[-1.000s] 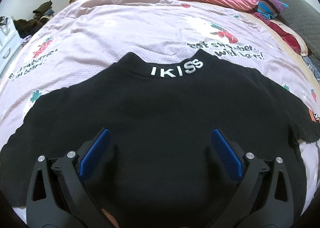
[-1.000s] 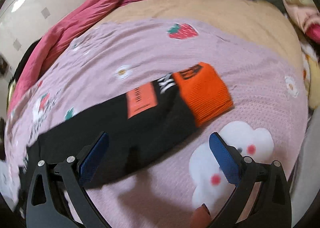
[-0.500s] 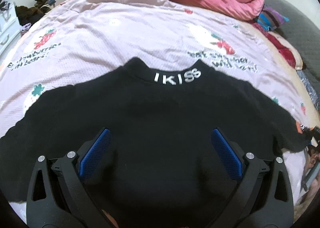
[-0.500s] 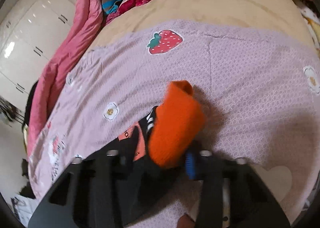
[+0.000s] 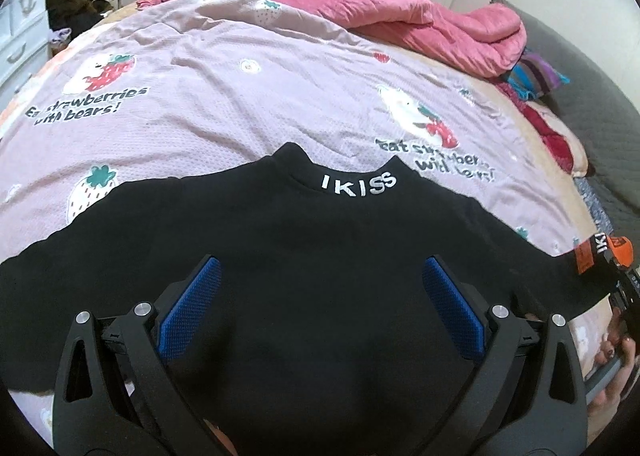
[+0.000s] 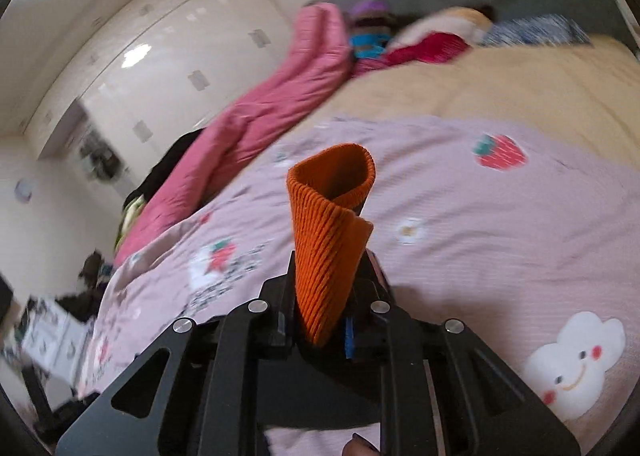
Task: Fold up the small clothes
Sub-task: 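Lift the sleeve and lay it across the shirt body with the right tool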
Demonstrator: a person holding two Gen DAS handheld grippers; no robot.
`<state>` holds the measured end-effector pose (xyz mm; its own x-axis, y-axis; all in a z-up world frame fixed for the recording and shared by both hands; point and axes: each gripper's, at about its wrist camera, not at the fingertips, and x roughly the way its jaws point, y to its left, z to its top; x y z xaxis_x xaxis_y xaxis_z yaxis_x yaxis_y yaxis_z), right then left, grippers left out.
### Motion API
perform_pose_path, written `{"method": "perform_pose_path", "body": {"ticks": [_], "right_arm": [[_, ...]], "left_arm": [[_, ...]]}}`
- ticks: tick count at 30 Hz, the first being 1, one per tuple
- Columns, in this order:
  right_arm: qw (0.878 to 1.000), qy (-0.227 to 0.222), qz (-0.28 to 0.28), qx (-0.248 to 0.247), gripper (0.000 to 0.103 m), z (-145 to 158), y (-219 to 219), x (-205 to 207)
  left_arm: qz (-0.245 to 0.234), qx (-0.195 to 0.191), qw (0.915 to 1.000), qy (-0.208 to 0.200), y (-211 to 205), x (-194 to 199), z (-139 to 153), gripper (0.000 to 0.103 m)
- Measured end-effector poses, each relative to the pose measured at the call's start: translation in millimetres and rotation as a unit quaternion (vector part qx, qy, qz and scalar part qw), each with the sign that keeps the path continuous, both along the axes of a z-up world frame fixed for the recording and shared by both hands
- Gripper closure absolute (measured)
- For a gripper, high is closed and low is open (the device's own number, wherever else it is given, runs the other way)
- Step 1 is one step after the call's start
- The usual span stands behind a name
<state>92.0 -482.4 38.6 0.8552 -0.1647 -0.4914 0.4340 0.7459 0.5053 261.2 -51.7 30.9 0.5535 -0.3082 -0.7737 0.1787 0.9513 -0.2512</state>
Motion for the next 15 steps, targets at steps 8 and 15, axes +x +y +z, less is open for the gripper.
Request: {"method": "perform_pose_path", "body": {"ticks": [8, 15], "right_arm": [[0.995, -0.019, 0.097, -0.032, 0.087, 35, 80, 38], [0.985, -0.02, 0.167, -0.047, 0.088, 52, 151, 70]], "left_arm": [[0.012, -0.037, 0.9992, 0.007, 30, -10, 11, 0.008], [0.05, -0.067, 0.9962, 0.024, 70, -15, 9, 0.008]]}}
